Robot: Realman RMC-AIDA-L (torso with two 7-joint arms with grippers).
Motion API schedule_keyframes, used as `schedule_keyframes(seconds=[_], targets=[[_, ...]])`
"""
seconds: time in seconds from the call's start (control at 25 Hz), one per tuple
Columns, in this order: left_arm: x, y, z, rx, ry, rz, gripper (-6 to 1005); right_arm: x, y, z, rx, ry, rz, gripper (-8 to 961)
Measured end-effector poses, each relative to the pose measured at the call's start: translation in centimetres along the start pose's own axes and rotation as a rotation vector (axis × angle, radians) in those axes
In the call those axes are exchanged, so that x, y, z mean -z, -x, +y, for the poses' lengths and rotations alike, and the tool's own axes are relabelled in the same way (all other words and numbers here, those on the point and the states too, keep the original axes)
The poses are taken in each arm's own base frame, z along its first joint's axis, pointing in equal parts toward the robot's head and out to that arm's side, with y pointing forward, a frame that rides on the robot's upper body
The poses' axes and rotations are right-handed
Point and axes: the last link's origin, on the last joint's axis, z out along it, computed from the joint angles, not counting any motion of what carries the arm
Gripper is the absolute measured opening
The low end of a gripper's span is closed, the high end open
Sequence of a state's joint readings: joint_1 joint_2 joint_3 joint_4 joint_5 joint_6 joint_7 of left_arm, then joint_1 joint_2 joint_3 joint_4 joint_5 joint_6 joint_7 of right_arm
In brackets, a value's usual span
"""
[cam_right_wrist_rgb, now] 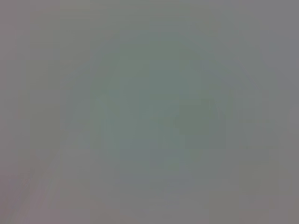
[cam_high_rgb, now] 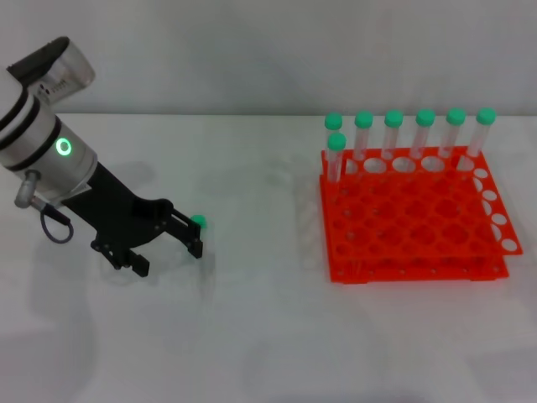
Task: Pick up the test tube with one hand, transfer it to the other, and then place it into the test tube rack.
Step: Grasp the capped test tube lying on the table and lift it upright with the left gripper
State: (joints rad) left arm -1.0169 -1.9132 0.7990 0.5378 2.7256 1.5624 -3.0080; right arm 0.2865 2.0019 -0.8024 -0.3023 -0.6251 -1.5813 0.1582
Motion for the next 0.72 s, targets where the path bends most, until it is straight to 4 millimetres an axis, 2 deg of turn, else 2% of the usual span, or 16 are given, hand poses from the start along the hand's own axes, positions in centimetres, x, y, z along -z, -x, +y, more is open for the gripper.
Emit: schedule_keyframes(seconds=[0.32,0.56,0.72], targets=[[-1.1,-0.7,0.2,0.0,-0.007,0.061,882,-0.2,-0.2,0.4,0.045,0.001,0.005,755],[-2.7,-1.1,0.5,-0.001,-0.008,0.101,879,-0.4,-0.4,0.6,0.039,0.001,0.018,755],[-3.9,-0.8,1.3,-0.018,0.004,0.099,875,-0.6,-0.5,0.6,0.04,-0.002,0.019,755]])
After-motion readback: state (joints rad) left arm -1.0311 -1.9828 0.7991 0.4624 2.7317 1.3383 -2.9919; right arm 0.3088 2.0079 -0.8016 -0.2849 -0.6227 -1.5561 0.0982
